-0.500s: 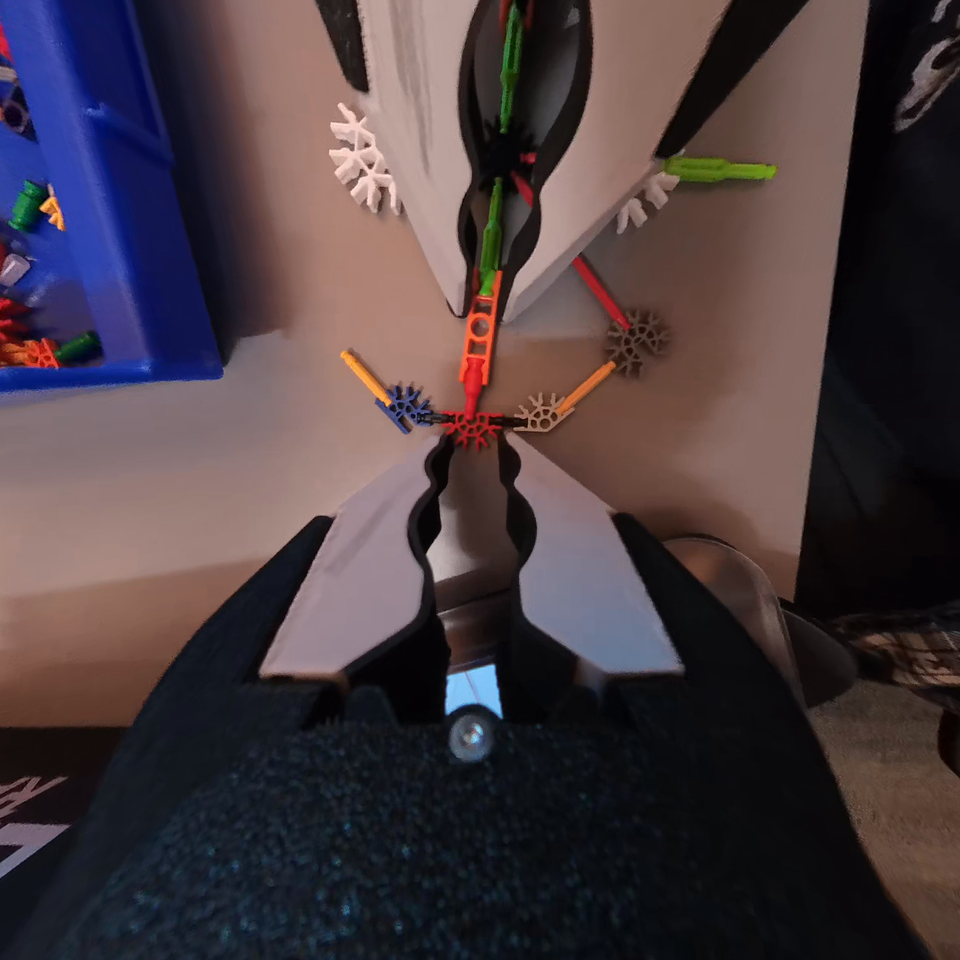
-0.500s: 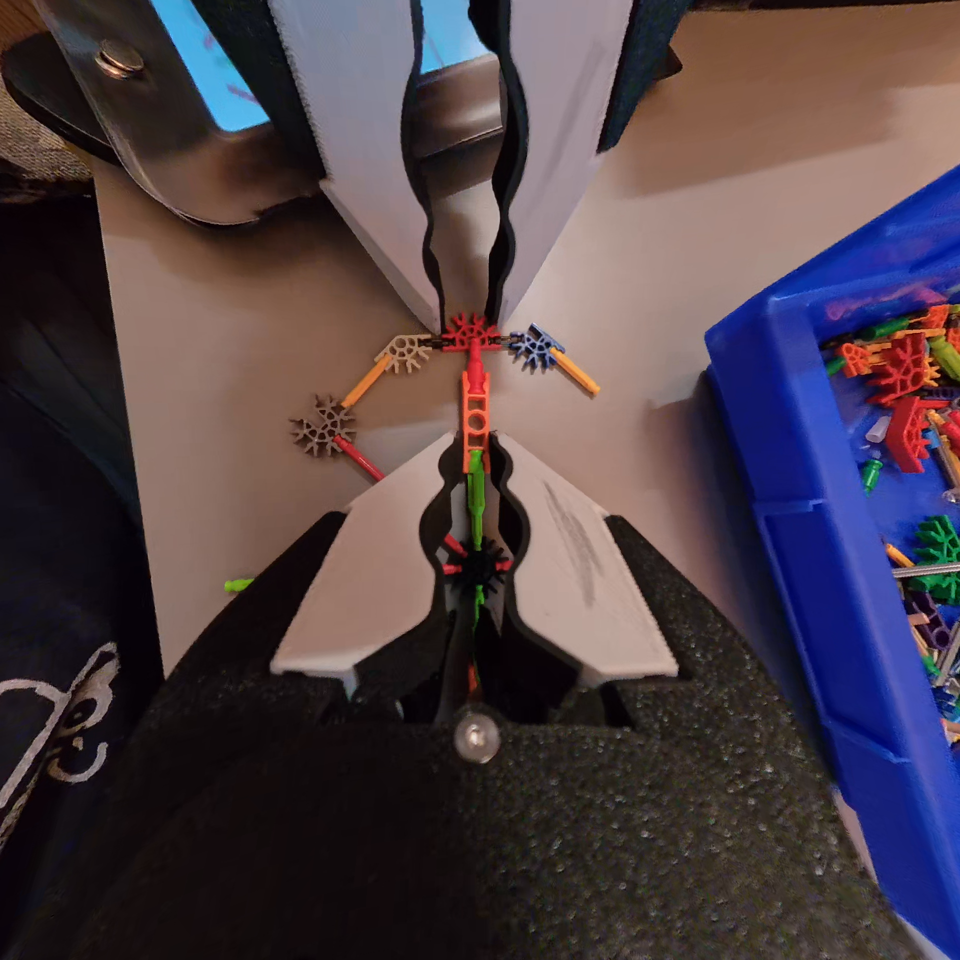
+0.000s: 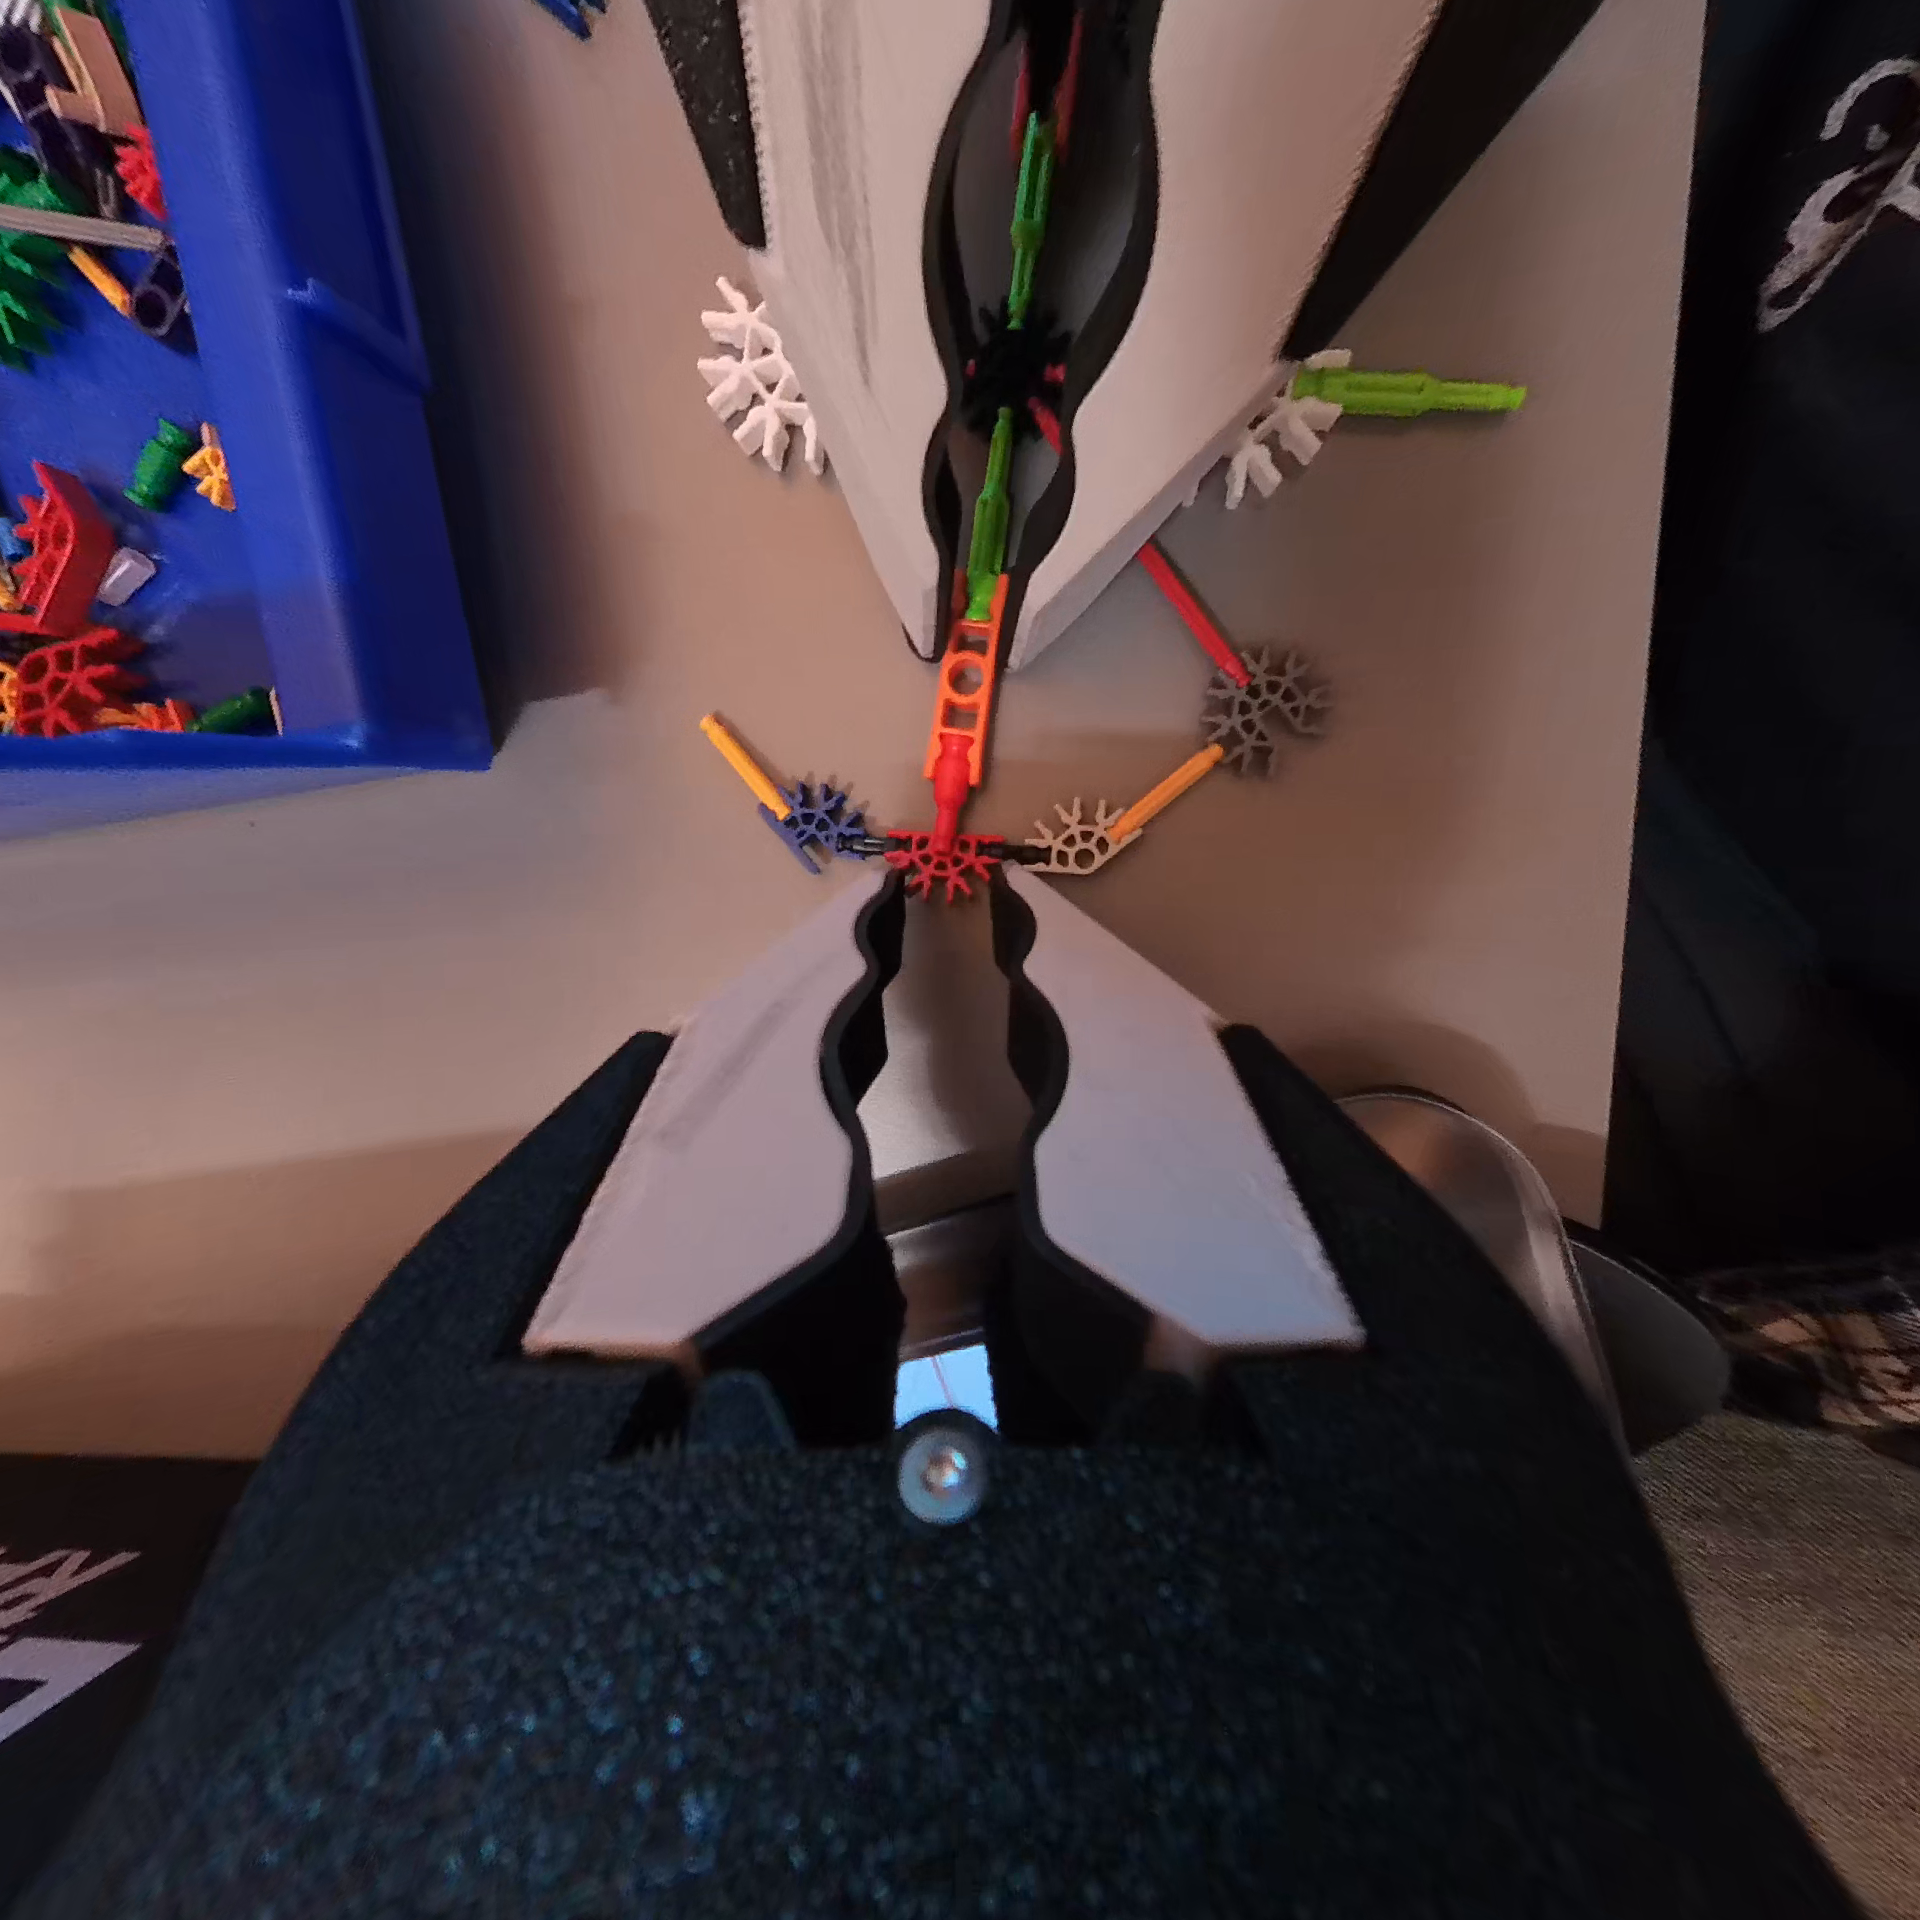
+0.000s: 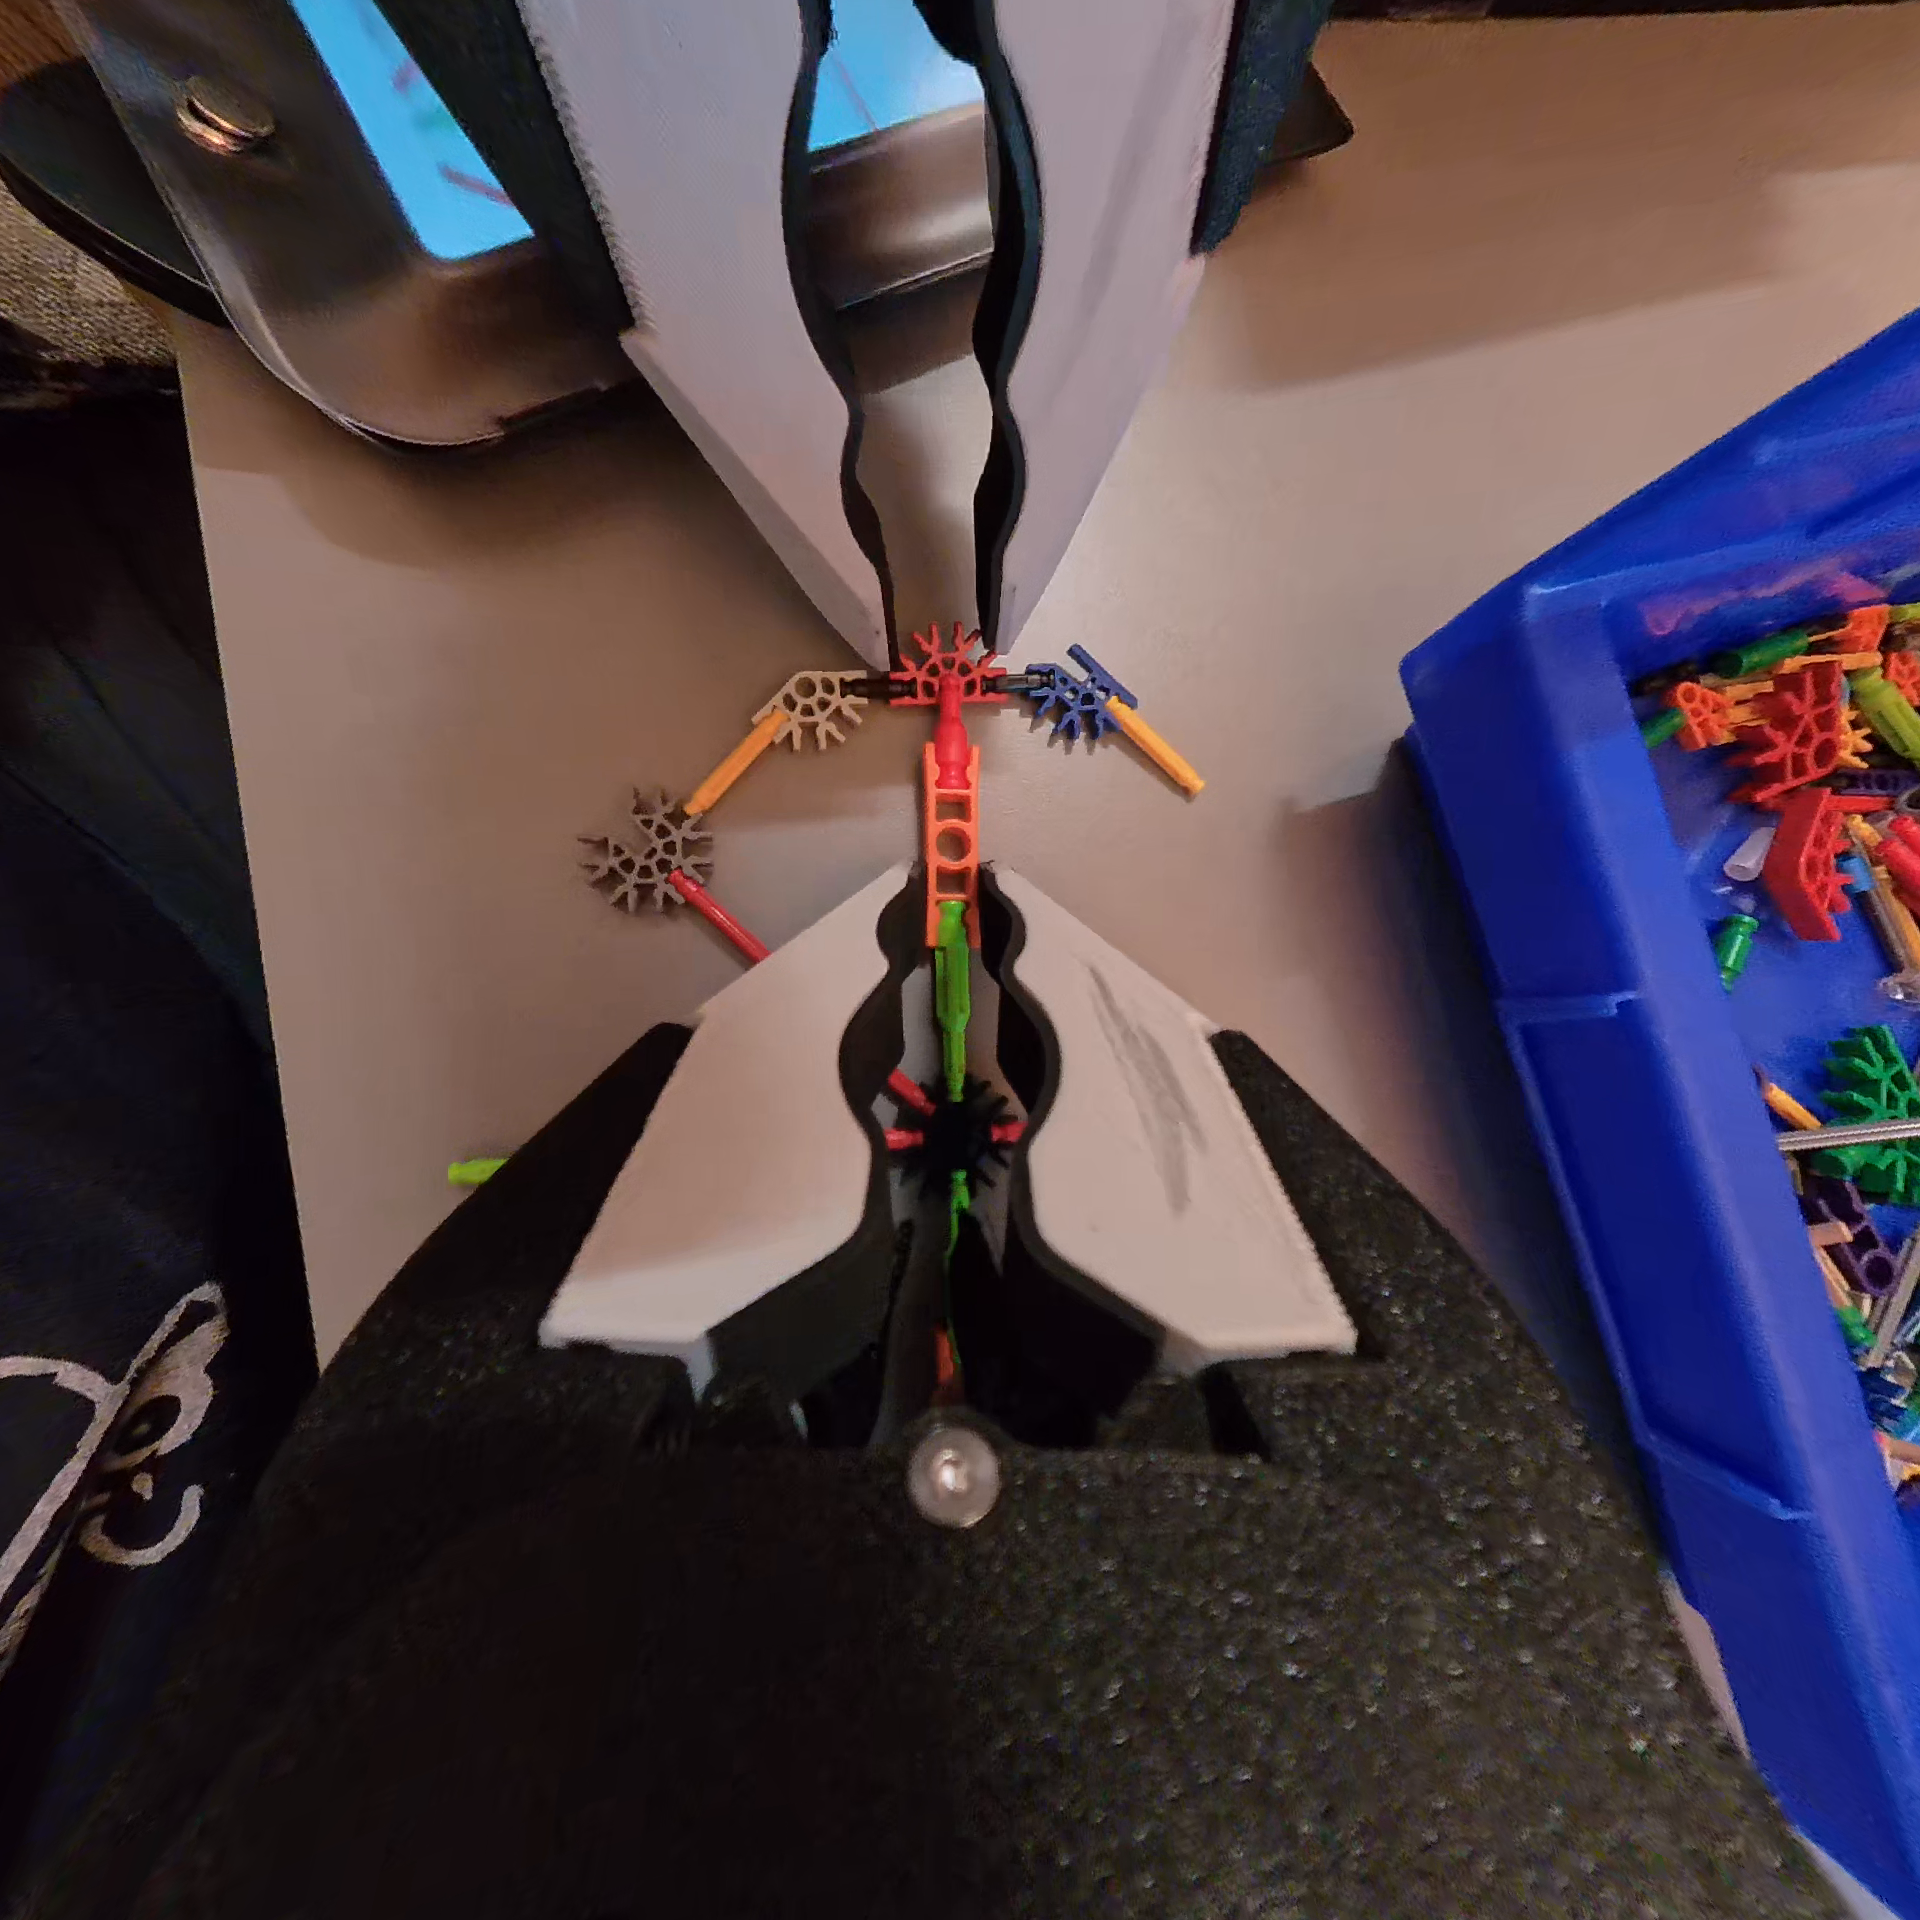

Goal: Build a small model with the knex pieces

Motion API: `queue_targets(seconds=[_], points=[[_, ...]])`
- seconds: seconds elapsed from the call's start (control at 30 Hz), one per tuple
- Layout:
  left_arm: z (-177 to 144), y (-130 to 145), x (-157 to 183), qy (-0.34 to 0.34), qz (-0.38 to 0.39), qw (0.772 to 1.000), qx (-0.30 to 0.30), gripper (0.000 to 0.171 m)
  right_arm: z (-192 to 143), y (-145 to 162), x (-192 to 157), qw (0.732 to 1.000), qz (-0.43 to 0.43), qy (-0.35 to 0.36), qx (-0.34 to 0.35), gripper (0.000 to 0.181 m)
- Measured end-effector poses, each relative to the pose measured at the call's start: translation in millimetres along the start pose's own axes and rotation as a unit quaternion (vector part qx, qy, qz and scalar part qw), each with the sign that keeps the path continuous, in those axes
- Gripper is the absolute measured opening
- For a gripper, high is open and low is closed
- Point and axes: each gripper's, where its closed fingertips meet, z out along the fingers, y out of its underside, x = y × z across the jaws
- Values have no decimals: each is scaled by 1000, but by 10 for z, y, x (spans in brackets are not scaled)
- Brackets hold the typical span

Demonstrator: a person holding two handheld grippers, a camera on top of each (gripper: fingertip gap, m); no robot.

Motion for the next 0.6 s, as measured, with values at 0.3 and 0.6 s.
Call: queue_targets(seconds=[0.3,0.6], points=[[-108,-12,-74,-7,-35,999,13,9,-1,-4,-2,1000,0,1,3,9],[22,52,9,8,-24,1000,-8,21,0,-6,1,1000,-2,0,3,9]])
